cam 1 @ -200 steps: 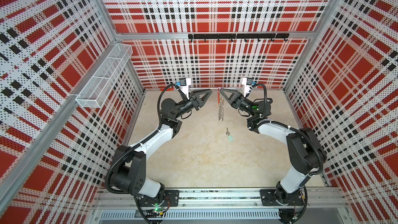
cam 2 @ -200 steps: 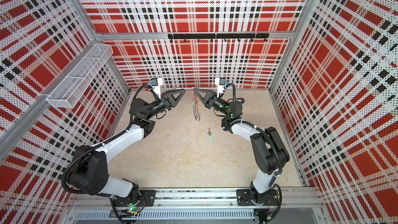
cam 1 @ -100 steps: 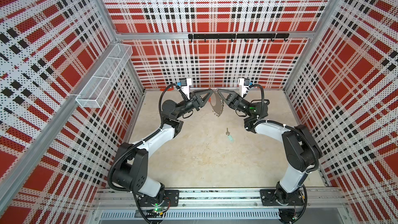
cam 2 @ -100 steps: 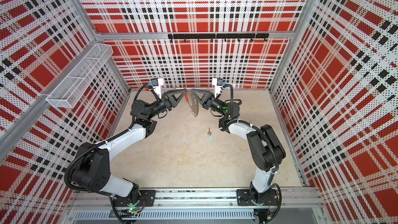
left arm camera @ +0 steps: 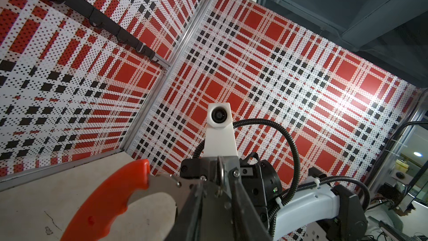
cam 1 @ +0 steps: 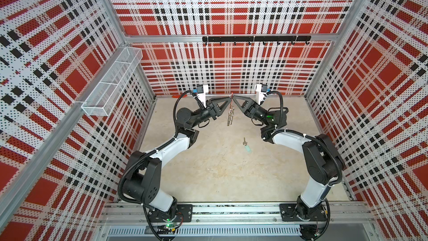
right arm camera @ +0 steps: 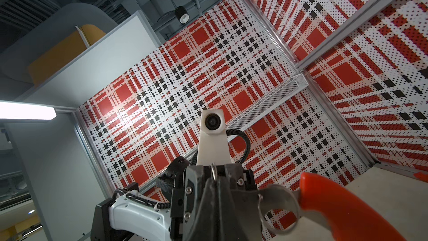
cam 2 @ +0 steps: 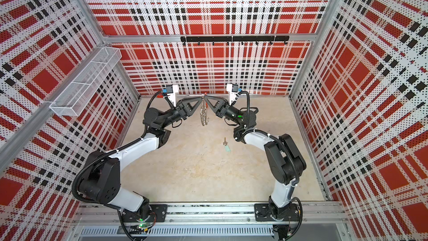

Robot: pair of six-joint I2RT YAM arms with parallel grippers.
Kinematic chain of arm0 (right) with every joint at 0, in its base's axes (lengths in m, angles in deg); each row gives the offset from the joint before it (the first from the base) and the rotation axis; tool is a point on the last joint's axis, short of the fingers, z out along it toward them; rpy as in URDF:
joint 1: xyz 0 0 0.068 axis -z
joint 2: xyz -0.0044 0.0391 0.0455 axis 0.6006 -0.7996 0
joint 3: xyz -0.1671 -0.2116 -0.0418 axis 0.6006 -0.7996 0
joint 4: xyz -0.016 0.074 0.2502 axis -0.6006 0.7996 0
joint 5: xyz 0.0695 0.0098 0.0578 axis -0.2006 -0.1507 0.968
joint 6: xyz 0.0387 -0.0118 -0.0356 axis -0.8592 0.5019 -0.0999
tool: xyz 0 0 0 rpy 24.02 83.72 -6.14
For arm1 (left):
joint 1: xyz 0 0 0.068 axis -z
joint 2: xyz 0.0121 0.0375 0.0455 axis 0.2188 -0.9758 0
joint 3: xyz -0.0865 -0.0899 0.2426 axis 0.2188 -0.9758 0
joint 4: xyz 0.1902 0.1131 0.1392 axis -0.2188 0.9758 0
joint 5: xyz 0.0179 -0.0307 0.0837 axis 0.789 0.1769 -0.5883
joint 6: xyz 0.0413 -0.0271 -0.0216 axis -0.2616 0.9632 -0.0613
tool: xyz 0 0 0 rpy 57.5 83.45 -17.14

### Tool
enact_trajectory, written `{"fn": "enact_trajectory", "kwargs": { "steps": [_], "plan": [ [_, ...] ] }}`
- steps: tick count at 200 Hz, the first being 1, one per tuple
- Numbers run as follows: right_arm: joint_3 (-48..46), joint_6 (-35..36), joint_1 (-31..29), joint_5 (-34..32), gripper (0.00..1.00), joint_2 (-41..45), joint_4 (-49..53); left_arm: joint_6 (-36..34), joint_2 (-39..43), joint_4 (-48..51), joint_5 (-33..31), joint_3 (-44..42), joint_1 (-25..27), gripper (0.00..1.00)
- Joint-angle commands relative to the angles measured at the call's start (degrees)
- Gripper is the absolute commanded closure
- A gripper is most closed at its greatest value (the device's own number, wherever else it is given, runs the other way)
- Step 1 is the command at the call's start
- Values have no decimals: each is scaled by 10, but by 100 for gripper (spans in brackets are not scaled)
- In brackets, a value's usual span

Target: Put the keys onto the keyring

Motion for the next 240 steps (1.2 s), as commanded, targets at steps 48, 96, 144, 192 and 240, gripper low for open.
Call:
{"fn": "enact_trajectory", "kwargs": {
  "steps": [48, 96, 144, 192, 240],
  "plan": [
    [20, 9, -13, 1, 100, 3, -20, 2, -4, -22, 11, 21, 6, 83],
    [15, 11, -14, -5, 100, 7, -21, 5, -3, -22, 14, 19, 4, 100],
    [4, 22, -11, -17, 100, 22, -1, 7, 6, -21, 19, 11, -1, 100],
    [-124, 238, 62, -96, 55, 198, 356, -34, 42, 30, 35, -24, -23, 100],
    [-106, 531, 27, -524, 40, 286, 813, -183, 59, 311, -118, 6, -26, 100]
  ]
}}
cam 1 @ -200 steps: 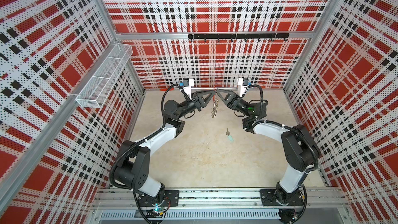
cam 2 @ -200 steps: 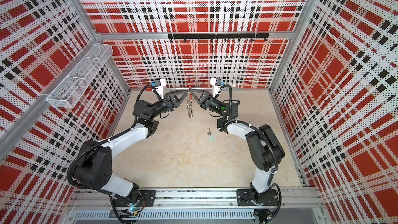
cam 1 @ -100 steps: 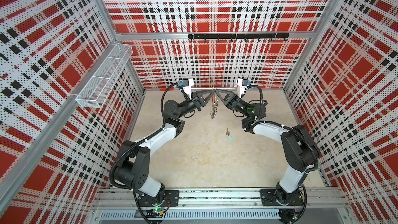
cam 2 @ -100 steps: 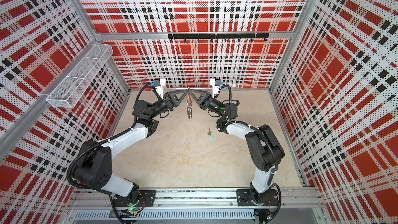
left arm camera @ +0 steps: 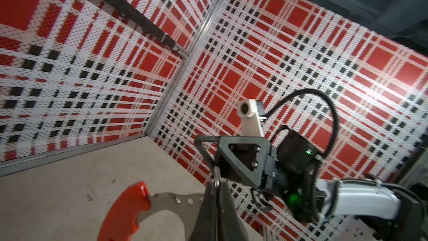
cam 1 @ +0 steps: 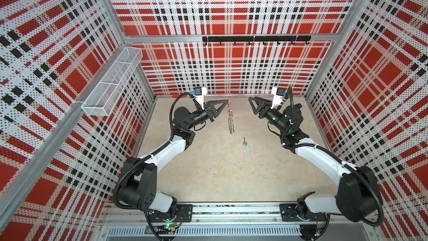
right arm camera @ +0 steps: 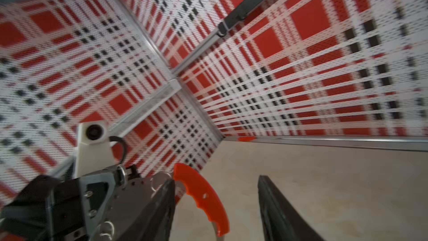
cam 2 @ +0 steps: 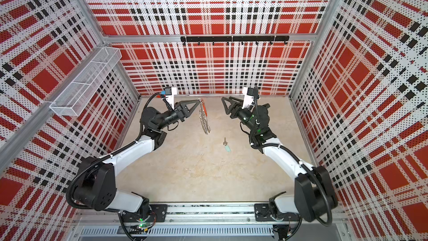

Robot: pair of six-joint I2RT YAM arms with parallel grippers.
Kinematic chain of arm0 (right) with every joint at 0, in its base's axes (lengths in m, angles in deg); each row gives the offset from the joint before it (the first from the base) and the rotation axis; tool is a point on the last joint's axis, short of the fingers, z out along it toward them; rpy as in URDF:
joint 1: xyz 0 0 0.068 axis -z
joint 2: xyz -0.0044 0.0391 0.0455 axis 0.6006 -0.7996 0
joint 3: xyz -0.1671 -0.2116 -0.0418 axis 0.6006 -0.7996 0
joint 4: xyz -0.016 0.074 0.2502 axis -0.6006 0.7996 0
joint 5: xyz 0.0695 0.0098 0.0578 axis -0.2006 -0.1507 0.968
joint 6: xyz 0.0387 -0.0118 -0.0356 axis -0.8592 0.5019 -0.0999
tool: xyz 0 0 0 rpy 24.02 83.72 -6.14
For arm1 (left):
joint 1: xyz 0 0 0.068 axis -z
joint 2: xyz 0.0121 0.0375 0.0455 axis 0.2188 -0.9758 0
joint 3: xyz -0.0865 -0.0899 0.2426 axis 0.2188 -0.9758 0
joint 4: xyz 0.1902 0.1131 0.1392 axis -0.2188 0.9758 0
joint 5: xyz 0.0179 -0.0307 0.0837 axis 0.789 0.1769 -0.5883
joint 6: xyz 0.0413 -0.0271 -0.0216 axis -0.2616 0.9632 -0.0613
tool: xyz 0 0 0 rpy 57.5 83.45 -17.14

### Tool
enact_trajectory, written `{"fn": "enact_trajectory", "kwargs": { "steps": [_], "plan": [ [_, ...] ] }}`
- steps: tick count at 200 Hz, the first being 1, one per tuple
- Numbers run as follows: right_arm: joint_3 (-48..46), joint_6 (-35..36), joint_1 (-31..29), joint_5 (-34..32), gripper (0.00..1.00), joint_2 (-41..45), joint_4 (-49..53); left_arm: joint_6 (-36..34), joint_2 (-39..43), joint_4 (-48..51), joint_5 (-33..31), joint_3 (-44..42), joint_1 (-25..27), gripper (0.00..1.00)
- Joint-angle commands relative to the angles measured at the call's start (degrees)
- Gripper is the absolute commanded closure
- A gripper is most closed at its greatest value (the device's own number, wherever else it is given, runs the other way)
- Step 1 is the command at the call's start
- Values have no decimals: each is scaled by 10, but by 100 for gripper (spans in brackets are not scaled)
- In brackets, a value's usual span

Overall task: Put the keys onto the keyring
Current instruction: 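Release the plate with the right gripper and draw it back, then lower the plate to the table with the left gripper while the right descends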

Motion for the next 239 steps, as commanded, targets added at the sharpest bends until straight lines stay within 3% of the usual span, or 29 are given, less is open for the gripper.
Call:
{"fn": "enact_trajectory", "kwargs": {
  "steps": [1, 19, 31, 58, 76, 101, 125, 168, 239],
  "plan": [
    [-20, 147, -10, -237, 40, 14, 230, -100, 10, 164, -96, 31, 0, 100],
    [-51, 162, -11, -283, 41, 18, 225, -121, 6, 225, -158, 46, 10, 100],
    [-47, 123, -9, -304, 41, 6, 260, -137, 13, 256, -206, 45, 25, 100],
    [3, 112, -9, -176, 43, -82, 367, -168, 33, 317, -331, 36, 68, 100],
    [-21, 71, -16, -97, 48, -116, 358, -137, 48, 344, -393, 34, 82, 100],
    [-61, 69, -48, -105, 54, -118, 303, -111, 68, 360, -440, 32, 89, 96],
    [-65, 90, -71, -100, 59, -129, 293, -92, 60, 423, -463, 74, 88, 98],
    [-60, 126, -114, -140, 63, -156, 302, -74, 32, 445, -470, 98, 91, 99],
    [-26, 136, -141, -157, 67, -208, 310, -66, 39, 440, -482, 96, 91, 87]
  ]
}}
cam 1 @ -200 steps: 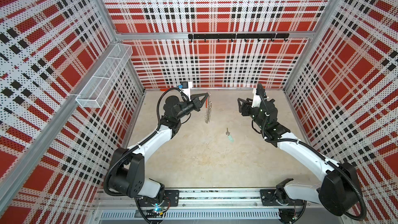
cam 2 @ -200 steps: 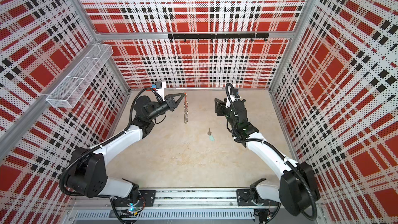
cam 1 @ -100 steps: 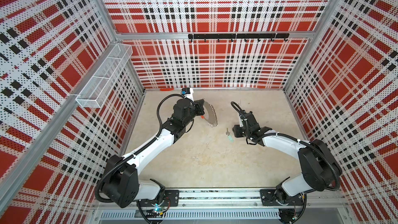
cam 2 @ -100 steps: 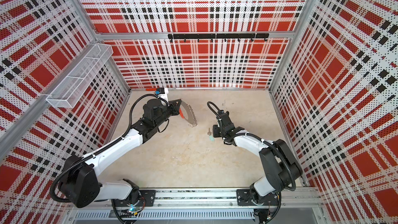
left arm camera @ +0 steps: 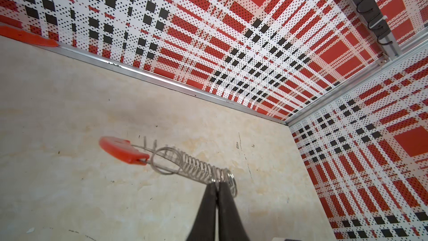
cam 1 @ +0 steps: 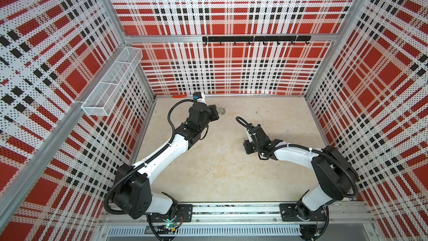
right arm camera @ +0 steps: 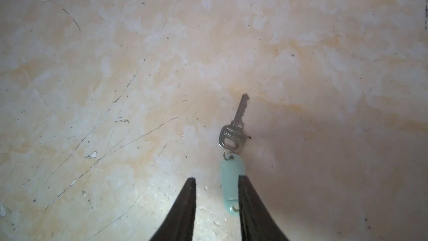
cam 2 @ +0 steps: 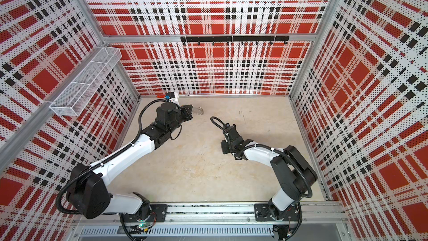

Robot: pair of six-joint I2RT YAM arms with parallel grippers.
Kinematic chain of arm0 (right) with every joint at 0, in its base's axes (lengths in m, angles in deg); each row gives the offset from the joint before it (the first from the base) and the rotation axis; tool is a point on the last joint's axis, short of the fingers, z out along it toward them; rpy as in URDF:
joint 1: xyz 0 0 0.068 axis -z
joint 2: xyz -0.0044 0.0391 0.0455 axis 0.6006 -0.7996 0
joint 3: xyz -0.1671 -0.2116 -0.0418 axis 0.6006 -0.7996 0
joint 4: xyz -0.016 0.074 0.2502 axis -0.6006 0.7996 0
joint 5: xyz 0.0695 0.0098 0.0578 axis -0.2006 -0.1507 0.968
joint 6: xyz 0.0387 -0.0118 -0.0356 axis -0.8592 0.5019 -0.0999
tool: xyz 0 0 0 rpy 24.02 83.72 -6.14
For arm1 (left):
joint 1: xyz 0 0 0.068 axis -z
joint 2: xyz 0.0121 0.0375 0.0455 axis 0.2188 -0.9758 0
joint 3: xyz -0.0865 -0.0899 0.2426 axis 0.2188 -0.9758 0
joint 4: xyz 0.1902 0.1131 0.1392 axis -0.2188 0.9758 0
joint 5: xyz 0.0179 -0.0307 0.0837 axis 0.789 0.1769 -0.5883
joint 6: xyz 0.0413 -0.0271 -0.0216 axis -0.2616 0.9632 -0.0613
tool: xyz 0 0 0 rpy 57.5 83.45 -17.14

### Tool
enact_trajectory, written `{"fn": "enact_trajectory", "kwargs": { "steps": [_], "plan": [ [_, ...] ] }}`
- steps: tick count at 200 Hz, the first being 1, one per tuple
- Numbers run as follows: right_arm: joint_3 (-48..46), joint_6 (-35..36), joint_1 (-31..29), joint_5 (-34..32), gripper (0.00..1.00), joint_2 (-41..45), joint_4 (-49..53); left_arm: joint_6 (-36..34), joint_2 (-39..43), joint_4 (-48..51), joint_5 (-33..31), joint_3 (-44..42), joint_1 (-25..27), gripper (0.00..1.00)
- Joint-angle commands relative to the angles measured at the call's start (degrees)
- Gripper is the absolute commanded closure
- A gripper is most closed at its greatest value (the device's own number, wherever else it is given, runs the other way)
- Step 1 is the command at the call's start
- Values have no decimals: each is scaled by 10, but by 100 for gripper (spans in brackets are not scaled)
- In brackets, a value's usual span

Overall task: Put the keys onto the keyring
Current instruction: 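Lower the plate to the table with the left gripper while the right descends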

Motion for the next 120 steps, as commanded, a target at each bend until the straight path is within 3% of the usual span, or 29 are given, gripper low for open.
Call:
{"fn": "enact_trajectory", "kwargs": {
  "steps": [1, 46, 66, 92, 120],
  "plan": [
    [26, 13, -12, -21, 67, -25, 8, 2, 13, -17, -7, 10, 2, 87],
    [50, 13, -16, -55, 73, -57, 25, -24, 23, -46, 52, -17, -19, 100],
    [47, 4, -18, -64, 74, -55, 24, -19, 37, -87, 92, -52, -39, 100],
    [29, -1, -18, -53, 75, -27, 0, -33, 43, -75, 81, -55, -46, 100],
    [55, 4, -18, 9, 72, -21, -16, -47, 37, -49, 50, -56, -53, 96]
  ]
}}
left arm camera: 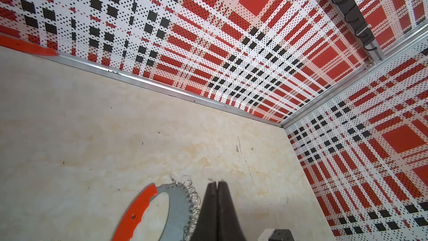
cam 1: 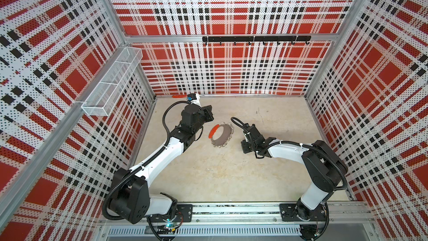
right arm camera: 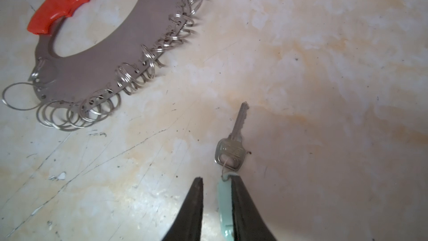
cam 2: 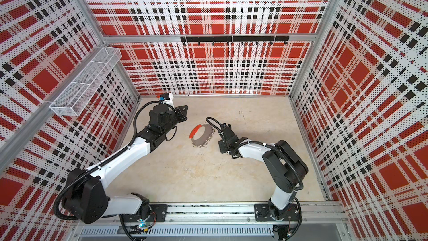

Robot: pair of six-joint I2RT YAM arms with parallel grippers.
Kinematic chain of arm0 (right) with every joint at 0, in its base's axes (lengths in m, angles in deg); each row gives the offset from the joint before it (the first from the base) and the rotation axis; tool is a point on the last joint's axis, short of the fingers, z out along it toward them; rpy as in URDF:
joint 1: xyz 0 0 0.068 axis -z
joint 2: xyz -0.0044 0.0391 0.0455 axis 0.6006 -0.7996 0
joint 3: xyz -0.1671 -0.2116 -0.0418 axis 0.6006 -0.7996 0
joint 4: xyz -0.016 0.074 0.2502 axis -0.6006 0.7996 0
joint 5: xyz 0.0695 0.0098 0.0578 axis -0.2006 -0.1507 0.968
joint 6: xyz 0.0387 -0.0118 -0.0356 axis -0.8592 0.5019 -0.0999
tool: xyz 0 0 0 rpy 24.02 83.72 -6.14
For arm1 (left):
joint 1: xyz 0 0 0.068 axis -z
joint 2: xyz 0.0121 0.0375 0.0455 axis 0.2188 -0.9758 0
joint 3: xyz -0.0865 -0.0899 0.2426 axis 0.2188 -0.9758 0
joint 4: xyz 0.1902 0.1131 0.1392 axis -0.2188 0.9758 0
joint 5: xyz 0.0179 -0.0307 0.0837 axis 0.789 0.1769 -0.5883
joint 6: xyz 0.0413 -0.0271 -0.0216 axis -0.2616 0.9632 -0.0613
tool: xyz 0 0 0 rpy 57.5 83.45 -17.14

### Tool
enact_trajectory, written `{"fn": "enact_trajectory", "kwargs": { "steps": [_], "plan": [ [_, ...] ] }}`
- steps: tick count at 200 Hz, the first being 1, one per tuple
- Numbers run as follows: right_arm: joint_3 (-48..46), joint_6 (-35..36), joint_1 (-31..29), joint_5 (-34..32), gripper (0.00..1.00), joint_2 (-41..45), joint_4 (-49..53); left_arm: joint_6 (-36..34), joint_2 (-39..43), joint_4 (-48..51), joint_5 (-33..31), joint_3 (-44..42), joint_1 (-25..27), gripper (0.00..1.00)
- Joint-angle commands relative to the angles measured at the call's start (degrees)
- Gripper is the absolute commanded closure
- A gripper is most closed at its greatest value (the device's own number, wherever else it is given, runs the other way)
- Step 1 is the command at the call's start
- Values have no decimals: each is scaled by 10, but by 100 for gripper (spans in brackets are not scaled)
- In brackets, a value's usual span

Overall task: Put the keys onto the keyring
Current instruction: 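Lower the plate to the table with the left gripper while the right descends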

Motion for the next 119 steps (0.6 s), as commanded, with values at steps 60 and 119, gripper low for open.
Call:
{"fn": "enact_trajectory", "kwargs": {
  "steps": [60, 119],
  "plan": [
    [219, -16, 34, 175, 60, -146, -21, 0, 9, -1, -7, -107, -39, 88],
    [359, -82, 77, 226, 53, -262, 14, 0, 16, -22, 17, -124, -52, 87]
  ]
}}
